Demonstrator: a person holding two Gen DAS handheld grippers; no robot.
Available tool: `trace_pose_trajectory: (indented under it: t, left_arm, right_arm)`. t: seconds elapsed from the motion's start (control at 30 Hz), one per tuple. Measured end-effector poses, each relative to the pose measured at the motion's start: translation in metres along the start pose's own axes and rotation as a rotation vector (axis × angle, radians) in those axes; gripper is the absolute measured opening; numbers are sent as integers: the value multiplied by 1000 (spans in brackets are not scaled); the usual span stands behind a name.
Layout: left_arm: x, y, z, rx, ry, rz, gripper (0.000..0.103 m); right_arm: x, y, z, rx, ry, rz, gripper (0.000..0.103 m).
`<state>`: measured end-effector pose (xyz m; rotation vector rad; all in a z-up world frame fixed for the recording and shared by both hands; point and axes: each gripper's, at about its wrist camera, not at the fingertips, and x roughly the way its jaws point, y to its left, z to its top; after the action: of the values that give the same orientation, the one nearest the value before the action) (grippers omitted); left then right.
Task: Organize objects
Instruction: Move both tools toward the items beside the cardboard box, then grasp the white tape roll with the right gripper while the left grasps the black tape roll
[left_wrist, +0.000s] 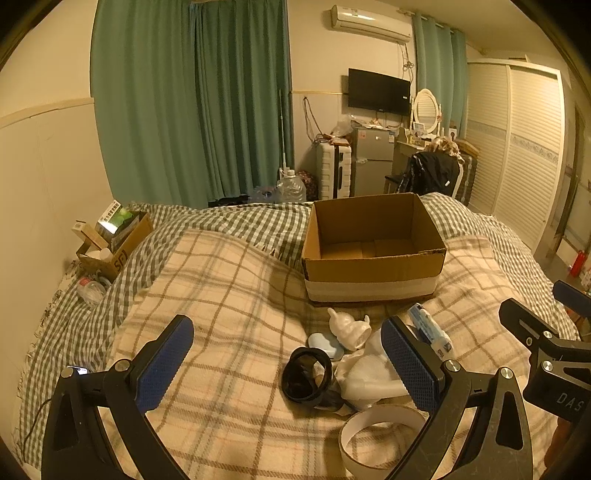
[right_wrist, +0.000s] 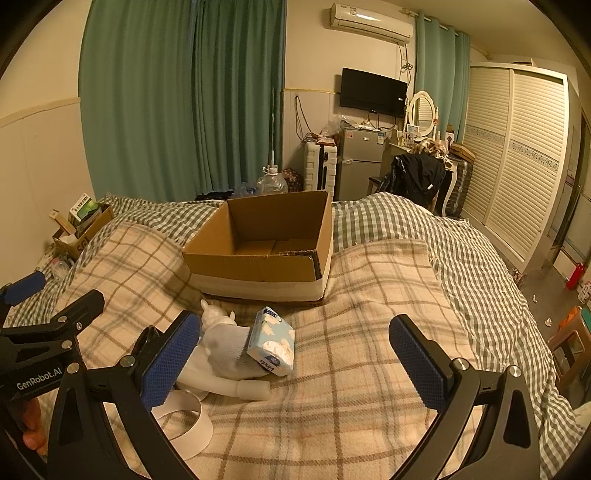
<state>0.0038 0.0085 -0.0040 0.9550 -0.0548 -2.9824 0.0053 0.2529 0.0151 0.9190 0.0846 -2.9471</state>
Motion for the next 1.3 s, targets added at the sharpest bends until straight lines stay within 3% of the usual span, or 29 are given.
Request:
trace_pose_trajectory:
  t: [0.4,0.6,0.8,1.1,1.2,1.27,1.3]
  left_arm:
    - [-17,8,-5,-3,8,-17,103]
    - [-20,22,-27,24,76,31,103]
    - [-8,38,-57,8,161,49,103]
    - [11,57,-70,-31,206,78,103]
    - [16,57,-72,-32,216,78,103]
    - [18,57,-74,-34,225,71,103]
    - [19,57,-74,-33,227,70,103]
  right_arm:
    - [-27,13,4,-26,-25,23,103]
    - [-36,29,-10,-81,13,54,103]
    - [-15,54,-38,-140,143,150,103]
    - [21,87,-68,-198,313,278,101]
    - [35,99,-80,-251,375,296,93]
    - [46,103,-87,-262,419,299,78]
    - [51,104,-90,-263,437,291,76]
